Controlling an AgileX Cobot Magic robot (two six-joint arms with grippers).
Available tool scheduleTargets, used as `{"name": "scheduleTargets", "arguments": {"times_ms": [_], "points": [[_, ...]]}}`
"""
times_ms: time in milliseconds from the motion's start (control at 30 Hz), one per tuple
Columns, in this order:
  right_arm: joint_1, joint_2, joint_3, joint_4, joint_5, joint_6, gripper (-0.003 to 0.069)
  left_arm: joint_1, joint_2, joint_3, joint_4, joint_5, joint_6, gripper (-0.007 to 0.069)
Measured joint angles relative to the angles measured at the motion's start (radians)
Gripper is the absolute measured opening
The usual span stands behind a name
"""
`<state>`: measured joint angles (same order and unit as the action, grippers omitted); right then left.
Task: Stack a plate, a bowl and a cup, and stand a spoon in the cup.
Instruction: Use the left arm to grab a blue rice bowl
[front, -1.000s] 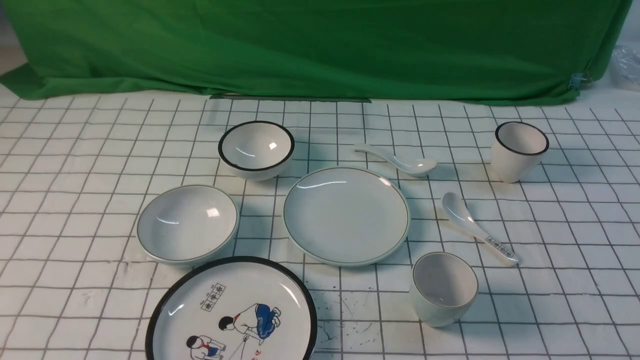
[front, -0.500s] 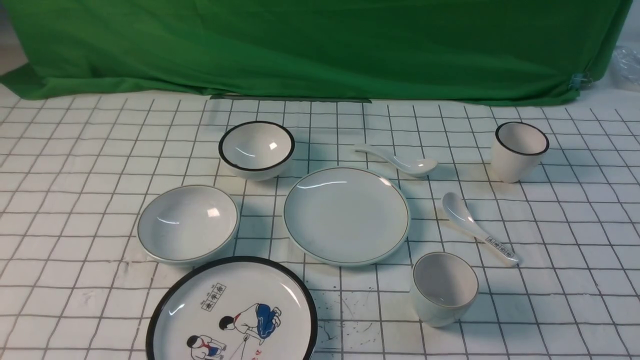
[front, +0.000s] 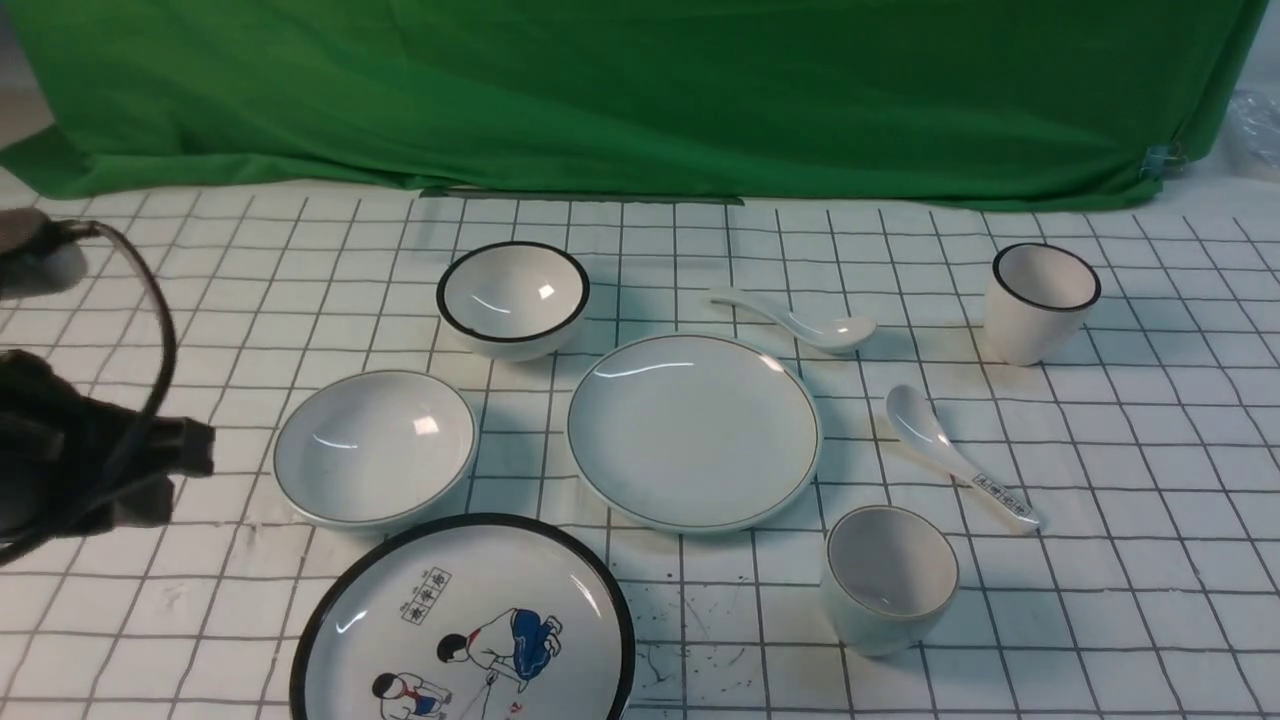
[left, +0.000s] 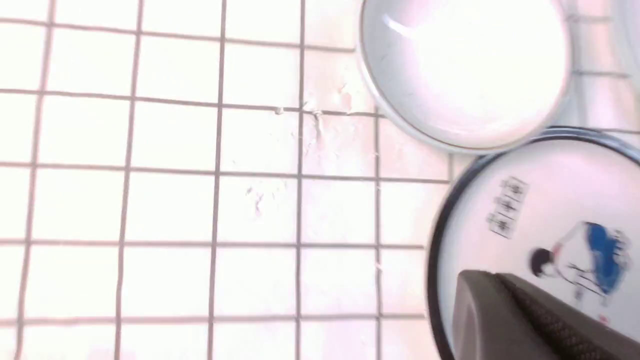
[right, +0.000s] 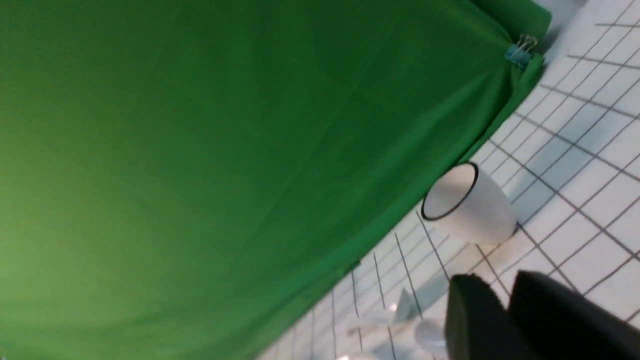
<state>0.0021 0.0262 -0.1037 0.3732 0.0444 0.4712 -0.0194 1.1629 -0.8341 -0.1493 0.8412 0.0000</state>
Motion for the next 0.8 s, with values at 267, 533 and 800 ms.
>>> {"name": "scheduleTargets", "arguments": {"times_ms": [267, 533, 800], "points": [[0.129, 0.500, -0.535, -0.076, 0.659, -0.419, 0.0038, 0.000, 0.294, -0.208, 0.000, -0.083, 0.023, 0.0011], [0.140, 0.831, -0.710, -0.104, 0.854, -0.553, 0.0065, 0.000, 0.539, -0.330, 0.000, -0.116, 0.026, 0.0238], [0.140, 0.870, -0.710, -0.107, 0.797, -0.562, 0.0084, 0.000, 0.691, -0.336, 0.000, -0.194, 0.026, 0.0465]]}}
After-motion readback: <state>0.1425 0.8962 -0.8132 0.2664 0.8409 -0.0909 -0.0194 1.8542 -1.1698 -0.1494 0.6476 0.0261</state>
